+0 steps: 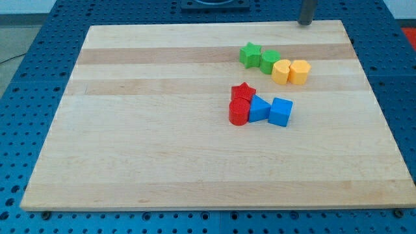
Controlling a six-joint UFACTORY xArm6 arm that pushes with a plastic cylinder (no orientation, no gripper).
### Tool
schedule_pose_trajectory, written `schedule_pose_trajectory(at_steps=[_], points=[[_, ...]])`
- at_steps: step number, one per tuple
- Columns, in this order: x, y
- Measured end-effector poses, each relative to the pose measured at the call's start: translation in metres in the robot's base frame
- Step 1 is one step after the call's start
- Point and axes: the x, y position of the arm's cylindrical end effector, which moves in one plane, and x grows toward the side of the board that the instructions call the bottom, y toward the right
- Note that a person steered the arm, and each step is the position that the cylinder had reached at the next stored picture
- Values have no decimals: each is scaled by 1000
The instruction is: Separate the red star from the red circle
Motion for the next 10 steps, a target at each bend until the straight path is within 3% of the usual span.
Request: schedule_pose_trajectory(at_steps=[5,6,10], points=[[159,37],[209,38],[225,-129]])
